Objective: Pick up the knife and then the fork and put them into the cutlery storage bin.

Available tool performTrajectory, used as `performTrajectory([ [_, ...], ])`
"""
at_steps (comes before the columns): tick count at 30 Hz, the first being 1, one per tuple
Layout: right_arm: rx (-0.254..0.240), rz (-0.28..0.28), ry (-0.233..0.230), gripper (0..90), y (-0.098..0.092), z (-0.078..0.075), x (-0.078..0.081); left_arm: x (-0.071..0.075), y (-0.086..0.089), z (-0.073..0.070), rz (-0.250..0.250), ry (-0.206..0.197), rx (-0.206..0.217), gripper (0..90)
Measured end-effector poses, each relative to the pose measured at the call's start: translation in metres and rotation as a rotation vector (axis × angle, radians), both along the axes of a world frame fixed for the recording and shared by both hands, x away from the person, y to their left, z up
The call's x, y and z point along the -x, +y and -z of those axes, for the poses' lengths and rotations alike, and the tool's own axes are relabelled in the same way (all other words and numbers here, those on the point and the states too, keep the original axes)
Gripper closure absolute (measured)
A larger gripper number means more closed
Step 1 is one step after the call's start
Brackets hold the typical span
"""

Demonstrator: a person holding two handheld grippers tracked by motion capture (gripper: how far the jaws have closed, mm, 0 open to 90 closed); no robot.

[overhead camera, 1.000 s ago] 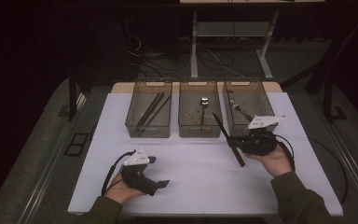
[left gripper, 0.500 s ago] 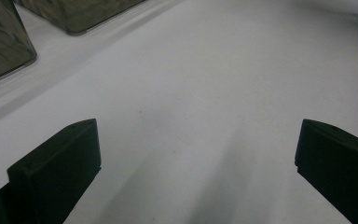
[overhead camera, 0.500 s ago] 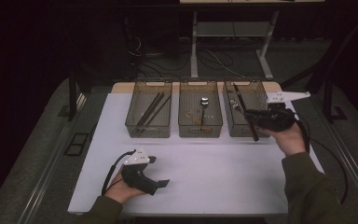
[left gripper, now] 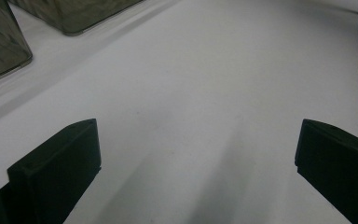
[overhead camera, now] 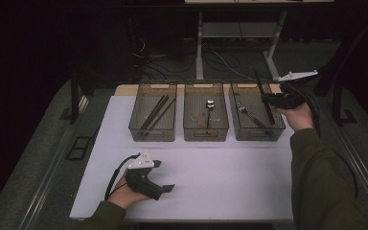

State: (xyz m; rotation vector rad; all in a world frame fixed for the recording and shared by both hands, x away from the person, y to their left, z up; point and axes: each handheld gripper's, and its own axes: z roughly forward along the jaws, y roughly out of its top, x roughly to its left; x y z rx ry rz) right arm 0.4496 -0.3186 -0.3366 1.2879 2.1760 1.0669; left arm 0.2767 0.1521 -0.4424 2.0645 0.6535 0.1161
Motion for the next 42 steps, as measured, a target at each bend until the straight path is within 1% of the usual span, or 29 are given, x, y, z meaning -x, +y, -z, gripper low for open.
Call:
performTrajectory([
  [3,0.015,0.004,0.037,77.2,0.001,0.011,-0.005,0.001,0.0,0.0,0.003,0.0,0.001,0.0],
  [4,0.029,0.012,0.045,77.1,0.002,0.015,-0.006,0.001,0.0,0.0,0.003,0.0,0.001,0.0],
  [5,0.043,0.027,0.064,76.9,0.002,0.019,-0.007,0.001,0.0,0.0,0.004,0.002,0.002,0.0],
  [6,0.048,0.041,0.072,76.1,0.002,0.022,-0.007,0.001,0.0,0.0,0.004,0.002,0.002,0.0],
  [7,0.046,0.051,0.082,73.3,0.001,0.025,-0.007,0.002,0.0,-0.001,0.006,0.0,0.001,0.0],
  [8,0.027,0.053,0.087,64.1,0.0,0.028,-0.007,0.002,0.0,-0.001,0.007,-0.002,0.0,0.0],
  [10,0.004,0.056,0.074,58.7,-0.002,0.031,-0.003,0.002,0.0,-0.001,0.006,-0.002,0.002,0.0],
  [11,-0.016,0.052,0.069,56.4,-0.003,0.031,0.0,0.002,0.0,-0.001,0.007,-0.003,0.001,0.0],
  [13,-0.031,0.046,0.056,52.3,-0.004,0.032,0.005,0.002,0.0,-0.001,0.009,-0.003,0.0,0.0],
  [14,-0.037,0.041,0.041,50.4,-0.005,0.032,0.008,0.002,0.0,-0.001,0.01,-0.004,-0.001,0.0],
  [15,-0.056,0.035,0.036,47.9,-0.006,0.032,0.012,0.002,0.0,-0.001,0.011,-0.004,-0.002,0.0],
  [16,-0.07,0.03,0.041,45.4,-0.005,0.031,0.016,0.002,0.0,-0.001,0.011,-0.004,-0.003,0.0],
  [18,-0.067,0.012,0.022,42.8,-0.003,0.031,0.023,0.002,0.0,-0.001,0.008,-0.003,-0.002,0.0],
  [19,-0.067,0.012,0.022,42.8,-0.003,0.031,0.023,0.002,0.0,-0.001,0.008,-0.004,-0.002,0.0],
  [20,-0.083,-0.017,0.011,38.8,-0.001,0.03,0.033,0.002,0.0,-0.001,0.008,-0.004,-0.003,0.0],
  [24,-0.111,-0.059,0.006,31.9,0.003,0.03,0.051,0.002,0.0,-0.001,0.013,-0.005,-0.01,0.0],
  [26,-0.116,-0.071,-0.003,31.1,0.006,0.032,0.062,0.002,0.0,-0.001,0.017,-0.005,-0.012,0.0],
  [29,-0.13,-0.108,-0.02,28.8,0.01,0.035,0.08,0.002,0.0,-0.001,0.018,-0.006,-0.011,0.0],
  [31,-0.125,-0.136,-0.024,26.3,0.014,0.038,0.092,0.002,0.0,-0.001,0.018,-0.007,-0.012,0.0],
  [32,-0.125,-0.136,-0.024,26.3,0.014,0.038,0.092,0.002,0.0,-0.002,0.019,-0.007,-0.012,0.0],
  [33,-0.118,-0.152,-0.031,23.5,0.019,0.043,0.103,0.002,0.0,-0.002,0.018,-0.007,-0.01,0.0],
  [35,-0.127,-0.168,-0.038,19.5,0.022,0.047,0.112,0.002,0.0,-0.002,0.018,-0.008,-0.012,0.0],
  [37,-0.127,-0.182,-0.046,18.5,0.026,0.052,0.123,0.002,0.0,-0.002,0.019,-0.007,-0.01,0.0],
  [39,-0.139,-0.189,-0.058,18.0,0.027,0.055,0.132,0.003,0.001,-0.002,0.02,-0.007,-0.009,0.0],
  [40,-0.139,-0.189,-0.058,18.0,0.027,0.055,0.132,0.003,0.001,-0.002,0.02,-0.007,-0.009,0.0],
  [42,-0.167,-0.195,-0.064,16.2,0.028,0.06,0.141,0.003,0.0,-0.002,0.021,-0.007,-0.01,0.0],
])
